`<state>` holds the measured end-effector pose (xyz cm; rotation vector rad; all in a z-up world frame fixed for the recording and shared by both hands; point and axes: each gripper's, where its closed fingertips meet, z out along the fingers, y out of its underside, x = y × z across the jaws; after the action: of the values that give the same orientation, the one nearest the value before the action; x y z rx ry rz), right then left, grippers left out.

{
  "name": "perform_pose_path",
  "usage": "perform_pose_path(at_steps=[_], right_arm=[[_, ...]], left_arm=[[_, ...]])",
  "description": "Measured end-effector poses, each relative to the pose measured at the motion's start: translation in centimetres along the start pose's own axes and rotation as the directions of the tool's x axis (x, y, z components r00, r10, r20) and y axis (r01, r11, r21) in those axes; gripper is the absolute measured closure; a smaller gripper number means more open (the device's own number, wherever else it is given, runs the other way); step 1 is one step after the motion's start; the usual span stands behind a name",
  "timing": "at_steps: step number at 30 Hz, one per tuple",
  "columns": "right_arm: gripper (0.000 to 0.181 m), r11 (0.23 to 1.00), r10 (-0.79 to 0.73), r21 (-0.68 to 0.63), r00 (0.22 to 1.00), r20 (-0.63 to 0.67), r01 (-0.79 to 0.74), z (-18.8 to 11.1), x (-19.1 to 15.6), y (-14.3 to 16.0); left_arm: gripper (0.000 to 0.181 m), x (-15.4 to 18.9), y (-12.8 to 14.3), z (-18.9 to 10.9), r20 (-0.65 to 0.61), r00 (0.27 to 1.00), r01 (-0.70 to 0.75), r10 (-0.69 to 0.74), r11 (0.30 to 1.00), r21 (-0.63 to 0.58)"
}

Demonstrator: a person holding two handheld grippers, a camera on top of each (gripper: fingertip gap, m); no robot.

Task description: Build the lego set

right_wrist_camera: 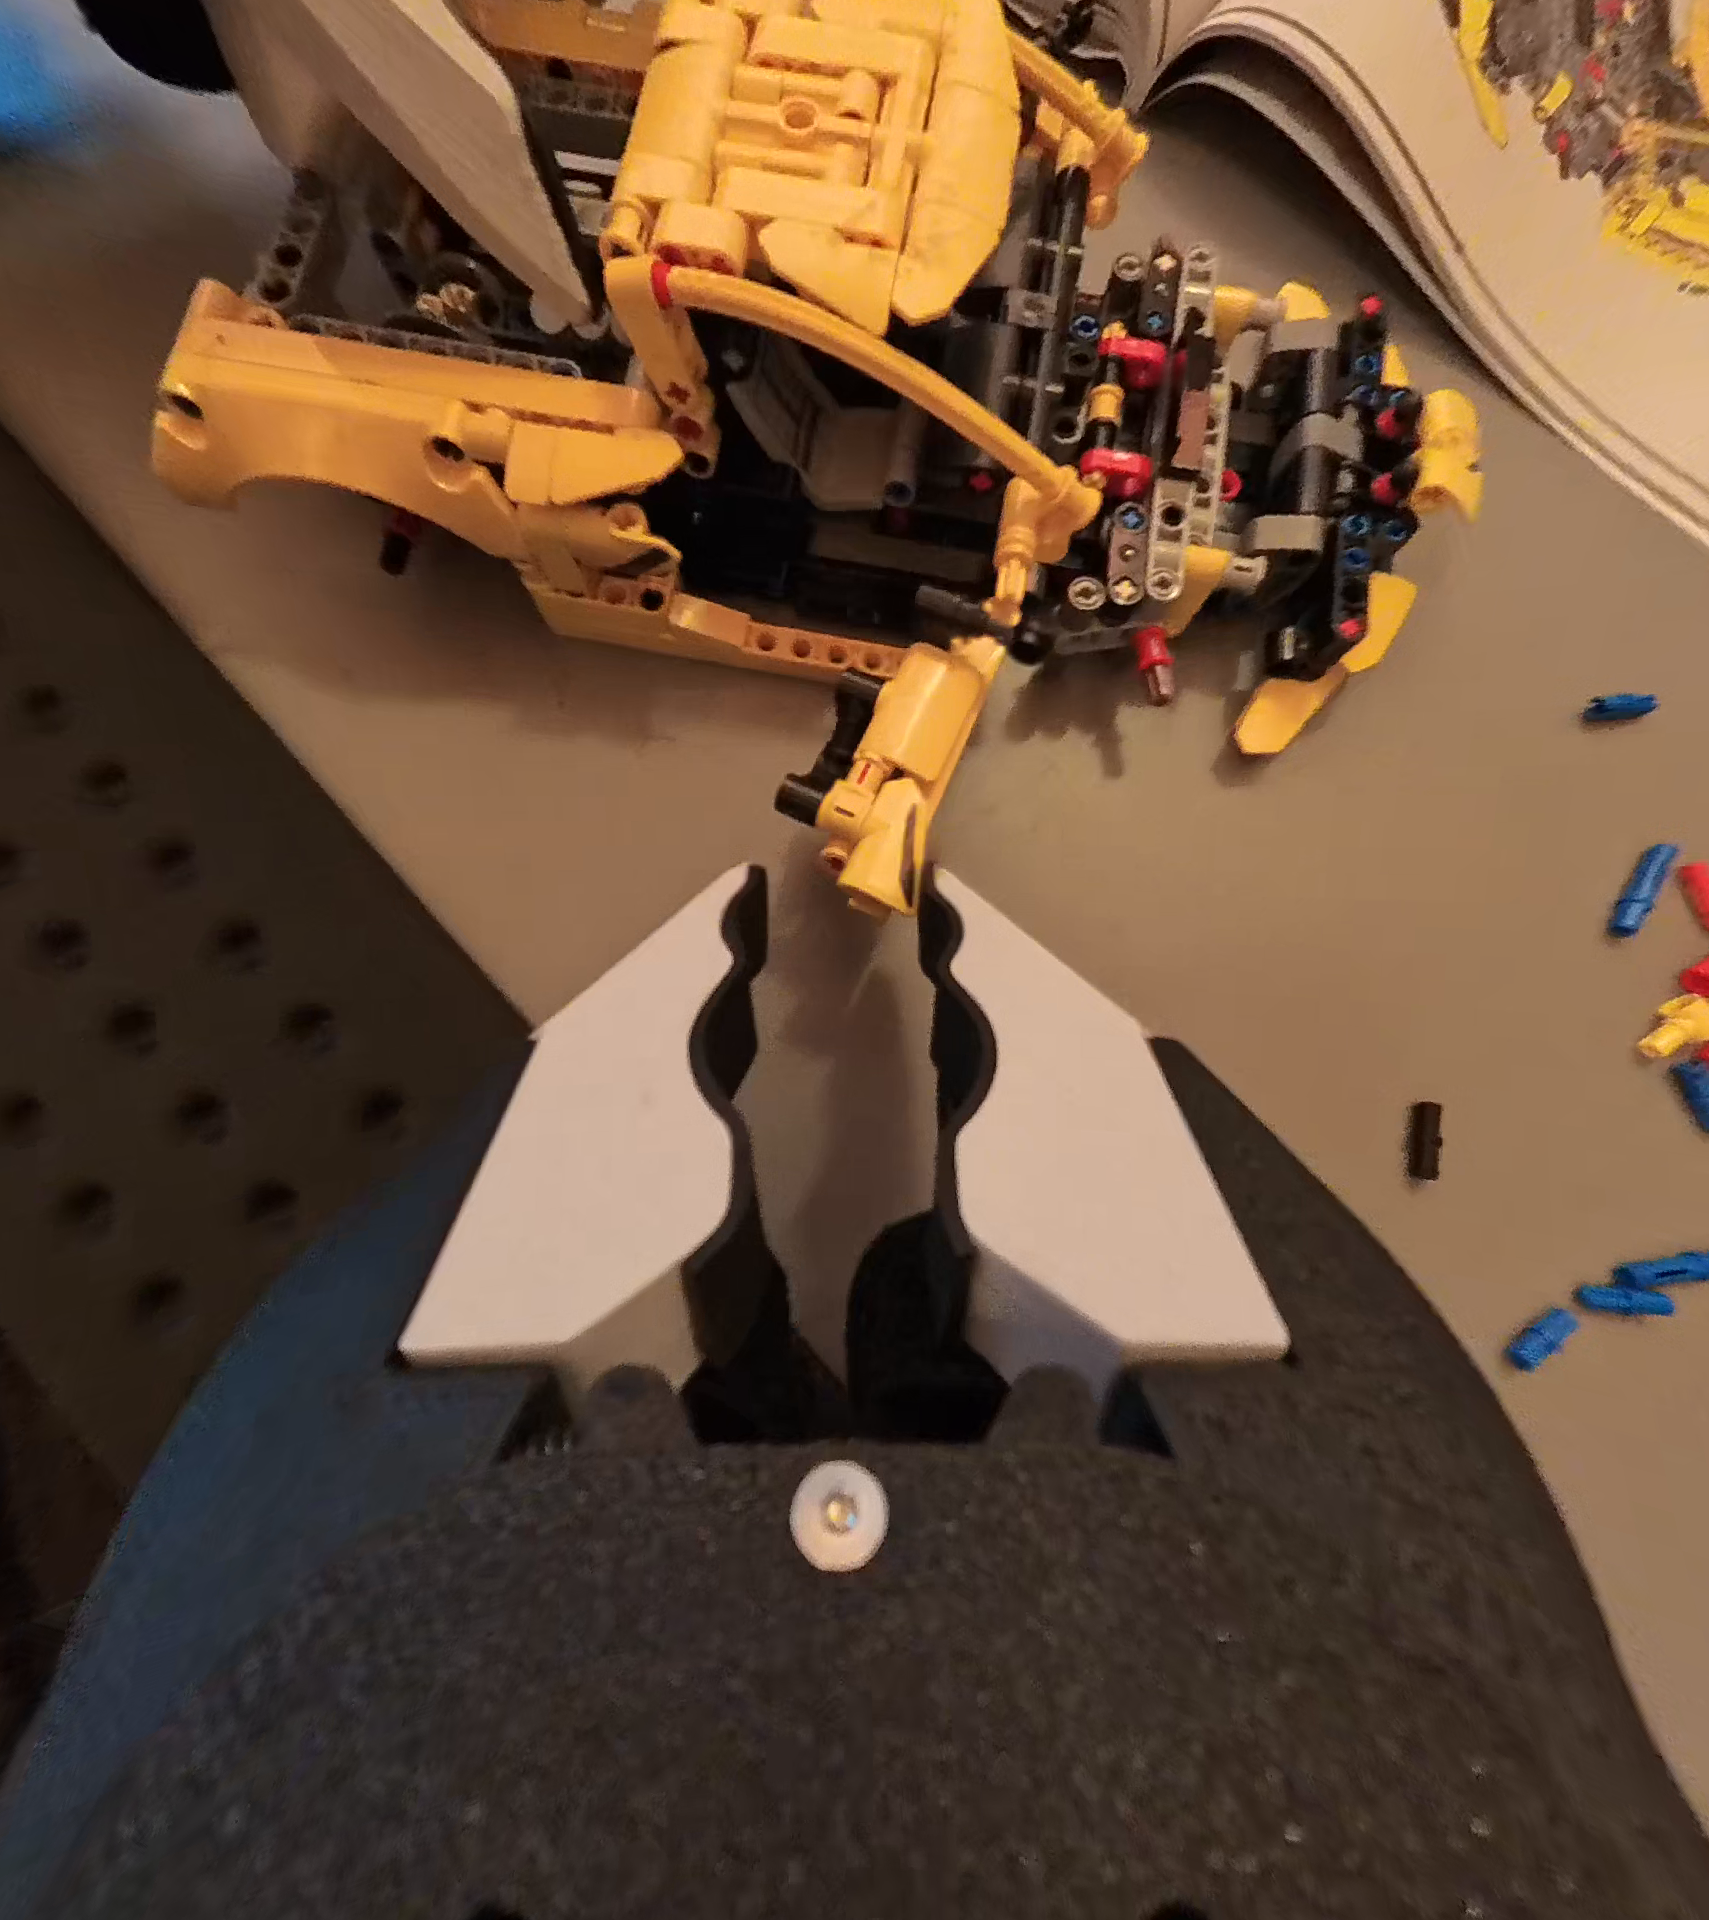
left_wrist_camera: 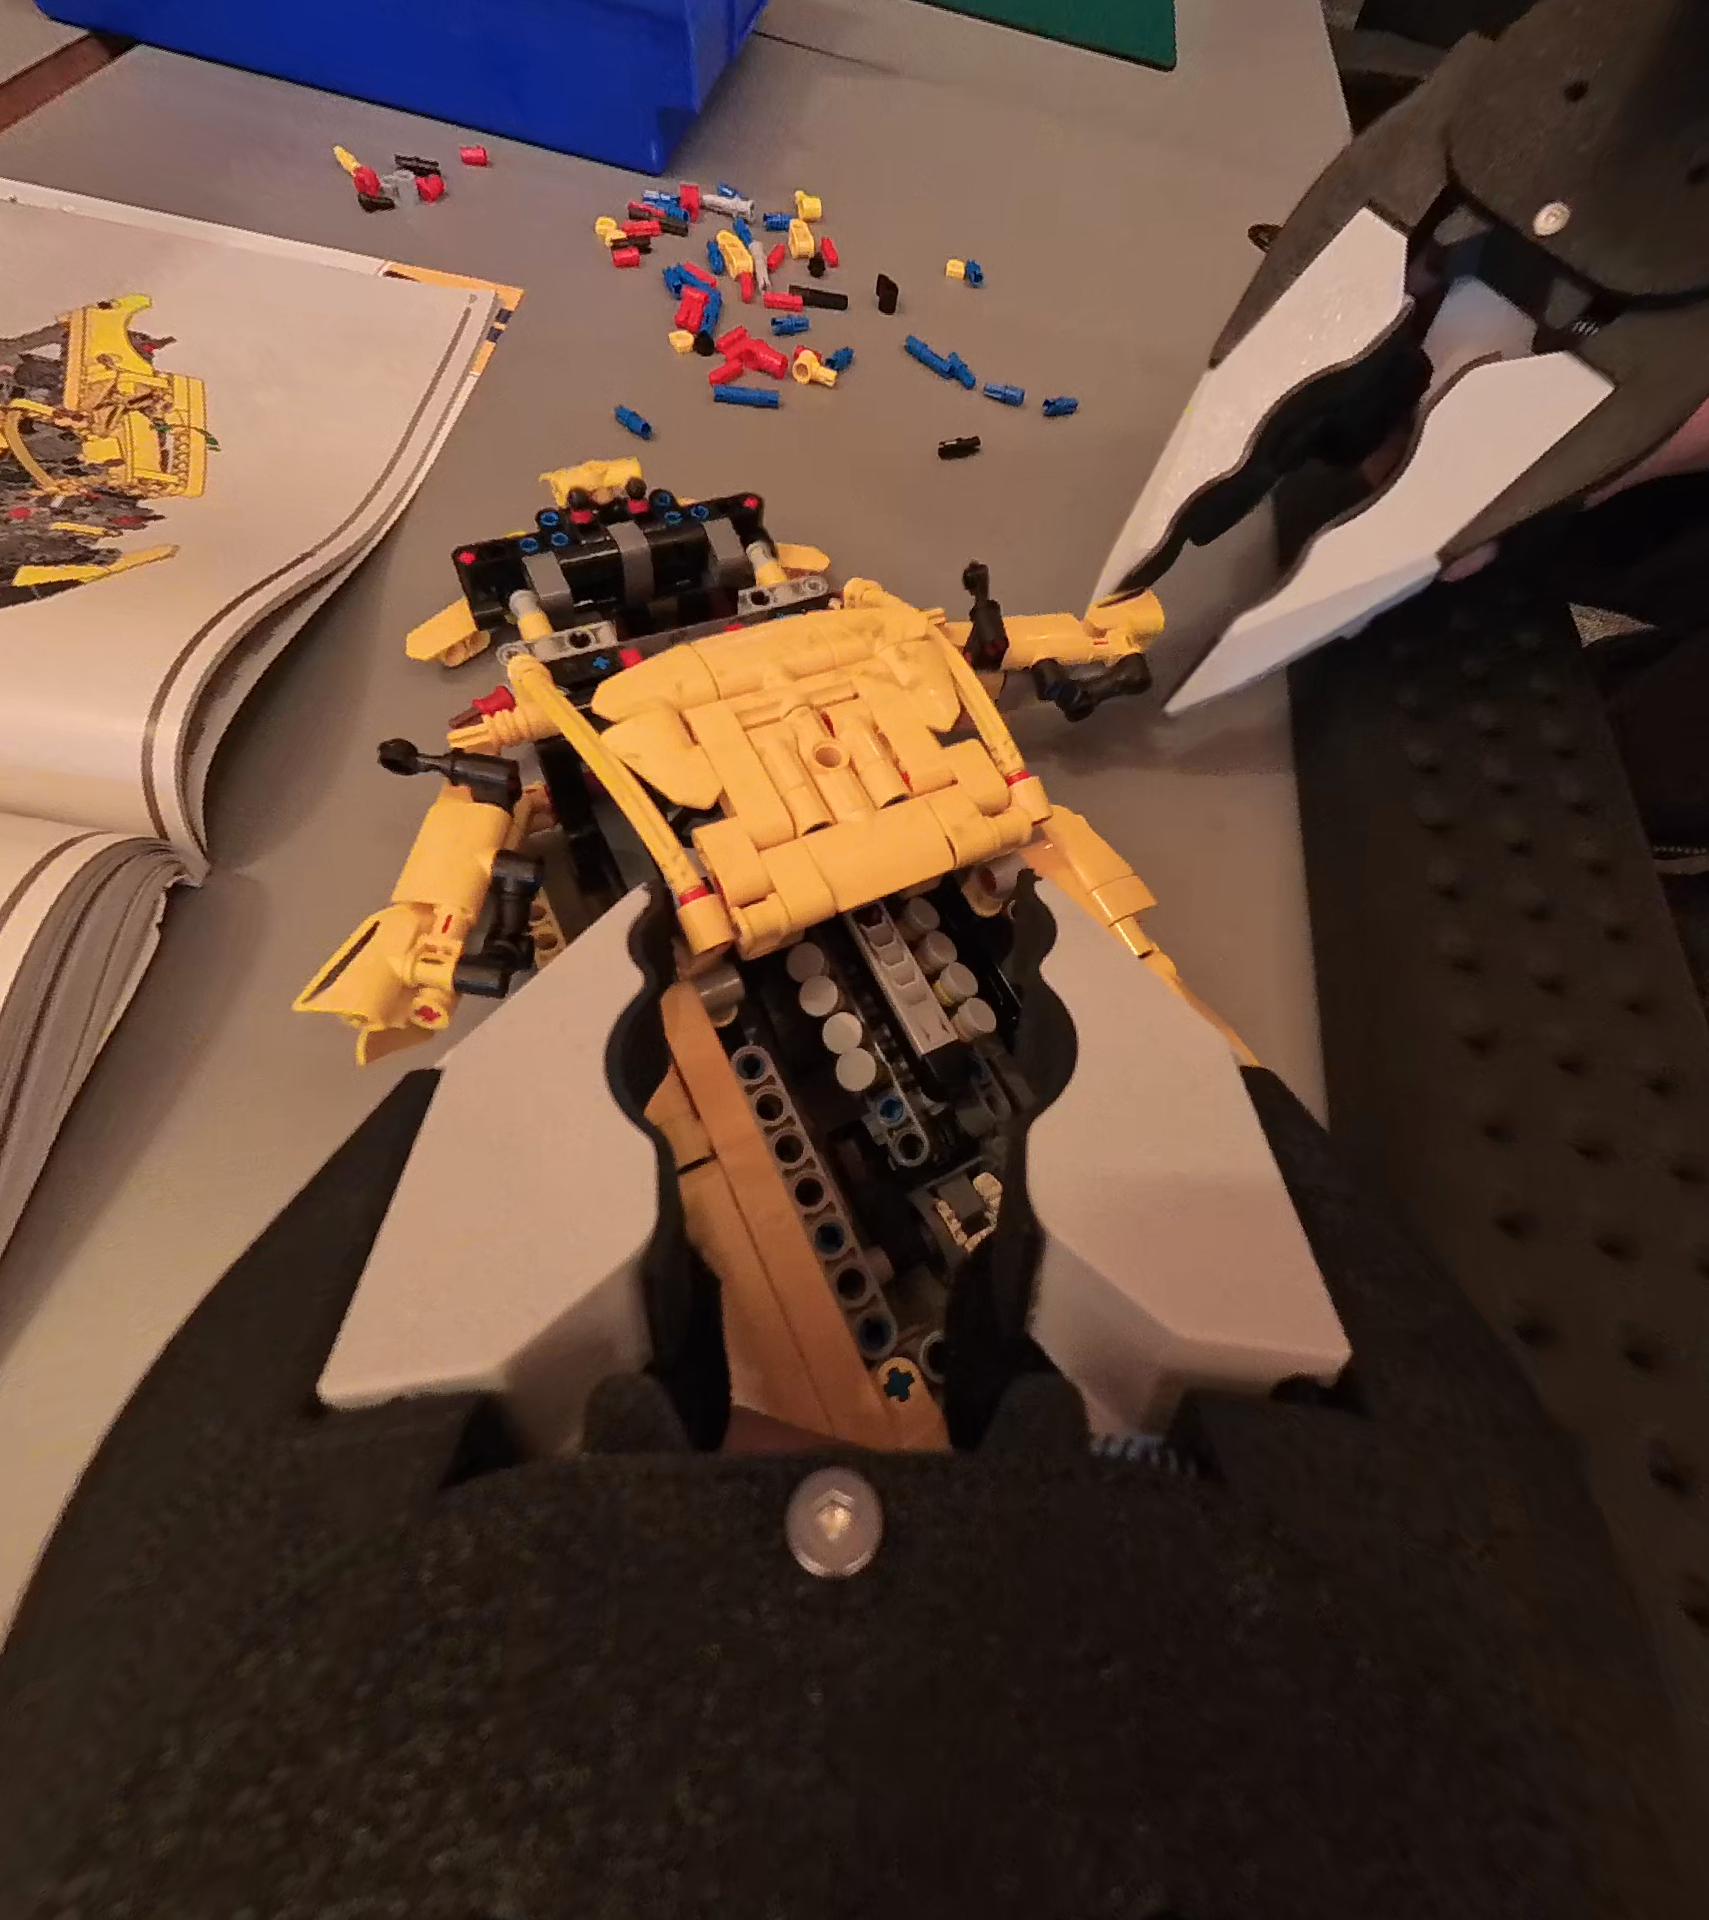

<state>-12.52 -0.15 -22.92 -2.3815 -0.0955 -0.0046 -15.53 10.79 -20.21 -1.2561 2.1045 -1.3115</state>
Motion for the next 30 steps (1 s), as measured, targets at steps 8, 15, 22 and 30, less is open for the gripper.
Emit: perform_pose_path(at_steps=[8, 15, 22, 30], right_arm=[[0.145, 0.993, 0.100, 0.041, 0.984, 0.150, -0.107, 0.6, -2.8, -1.0], [0.134, 0.990, 0.099, 0.071, 0.960, 0.262, -0.121, 1.8, -4.4, -2.9], [0.130, 0.992, 0.091, 0.060, 0.955, 0.284, -0.112, 2.0, -4.7, -3.0], [0.120, 0.994, 0.089, 0.038, 0.946, 0.311, -0.106, 2.6, -5.0, -2.5]], left_arm=[[0.115, 0.1, 0.1, 0.1, -0.003, 1.000, 0.000, 0.000, 1.000, -0.006], [0.115, 0.1, -0.2, 0.0, 0.007, 1.000, -0.017, 0.017, 1.000, -0.001], [0.115, -1.1, -1.9, -1.6, 0.061, 0.998, -0.040, 0.034, 0.994, 0.102], [0.123, -9.5, -2.6, -3.1, 0.050, 0.949, 0.292, -0.312, 0.927, 0.235]])
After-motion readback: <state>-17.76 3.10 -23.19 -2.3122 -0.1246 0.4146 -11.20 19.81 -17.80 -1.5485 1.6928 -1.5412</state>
